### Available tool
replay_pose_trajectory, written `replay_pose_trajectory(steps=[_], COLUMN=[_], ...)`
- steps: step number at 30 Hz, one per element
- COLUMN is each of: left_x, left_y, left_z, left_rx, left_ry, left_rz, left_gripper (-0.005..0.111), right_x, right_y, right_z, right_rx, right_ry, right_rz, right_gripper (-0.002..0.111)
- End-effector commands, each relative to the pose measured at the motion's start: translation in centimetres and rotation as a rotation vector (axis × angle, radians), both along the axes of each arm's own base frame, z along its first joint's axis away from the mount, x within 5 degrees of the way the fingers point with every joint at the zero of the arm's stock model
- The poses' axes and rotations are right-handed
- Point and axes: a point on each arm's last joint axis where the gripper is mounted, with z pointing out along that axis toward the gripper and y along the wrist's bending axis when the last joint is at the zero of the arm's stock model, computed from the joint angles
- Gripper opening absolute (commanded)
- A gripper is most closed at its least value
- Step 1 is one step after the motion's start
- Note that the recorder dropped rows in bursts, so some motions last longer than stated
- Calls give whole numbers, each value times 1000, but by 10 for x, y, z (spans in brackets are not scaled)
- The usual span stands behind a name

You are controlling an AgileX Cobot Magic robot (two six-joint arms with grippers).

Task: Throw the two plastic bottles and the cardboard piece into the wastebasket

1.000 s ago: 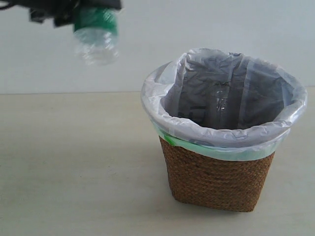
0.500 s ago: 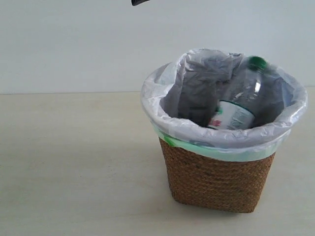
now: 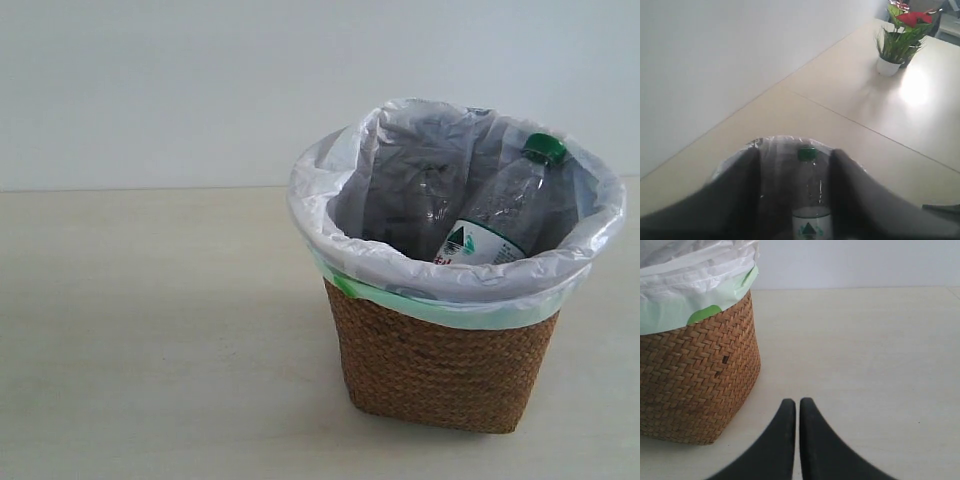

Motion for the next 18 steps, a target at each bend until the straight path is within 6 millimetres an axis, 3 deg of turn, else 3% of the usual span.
replay_pose_trajectory(steps=[1,6,12,15,18], left_x=[-29,-64,-96,-122,-135], left_y=[20,47,73,97,110], left_z=[25,44,49,42,30], left_rx=[65,93,-2,-113,-172], left_ry=[-109,-194,-312,-420,-472], left_rz=[21,102,214,339,412], left_gripper=[4,4,4,4,4], right_x=[0,0,0,0,0], right_y=[-1,-1,-1,-1,-1], right_z=[1,1,1,1,1], right_rx=[-9,-9,-9,-9,-9], right_ry=[-13,-13,-13,-13,-13], right_rz=[-6,-6,-6,-6,-6], right_gripper=[0,0,0,0,0])
